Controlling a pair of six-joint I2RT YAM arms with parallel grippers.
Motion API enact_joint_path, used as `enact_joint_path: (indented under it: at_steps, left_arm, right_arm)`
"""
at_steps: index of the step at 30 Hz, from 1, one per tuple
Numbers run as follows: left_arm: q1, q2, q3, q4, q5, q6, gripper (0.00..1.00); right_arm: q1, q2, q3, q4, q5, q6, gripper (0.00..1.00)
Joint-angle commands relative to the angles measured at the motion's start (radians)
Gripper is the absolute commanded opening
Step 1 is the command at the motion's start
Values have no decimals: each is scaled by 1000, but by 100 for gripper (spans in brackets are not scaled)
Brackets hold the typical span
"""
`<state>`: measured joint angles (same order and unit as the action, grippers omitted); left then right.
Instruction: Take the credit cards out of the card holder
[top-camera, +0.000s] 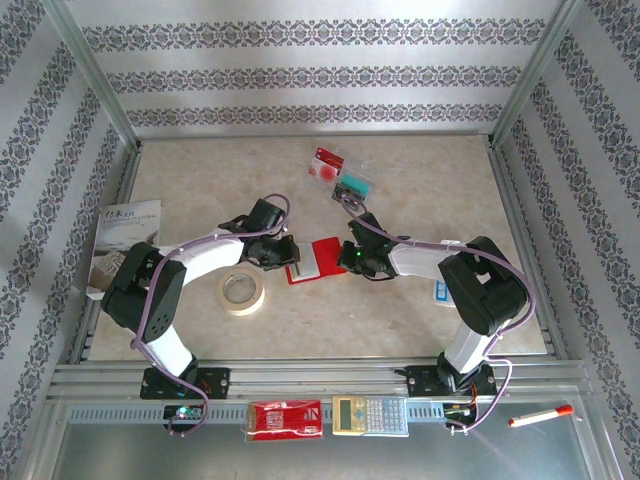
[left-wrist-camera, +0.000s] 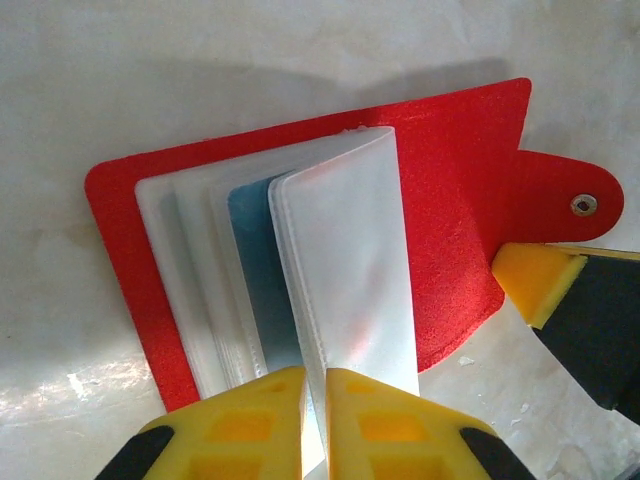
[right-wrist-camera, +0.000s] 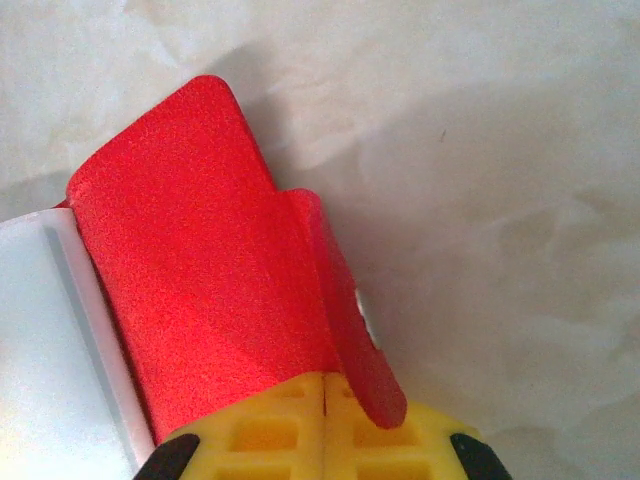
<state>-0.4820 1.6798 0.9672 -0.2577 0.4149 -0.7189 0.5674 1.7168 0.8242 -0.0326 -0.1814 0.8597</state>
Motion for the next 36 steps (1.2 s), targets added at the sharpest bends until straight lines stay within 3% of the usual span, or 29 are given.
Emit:
enact_joint_path:
  at_steps: [1,16,26,36]
  left_arm:
    - [10,22,22,4,21,15,14]
    - [9,58,38,23,58,15,20]
    - [9,98,44,0,42,35,21]
    - [10,119,47,-21,31,44,21]
  right_arm:
    - [11,46,0,-32,17,-14,2]
    - [10,19,5,-37,4,-21,3]
    - [73,-118,113,-164,46,-230,19]
    - [147,16,198,-201,9,-282,29]
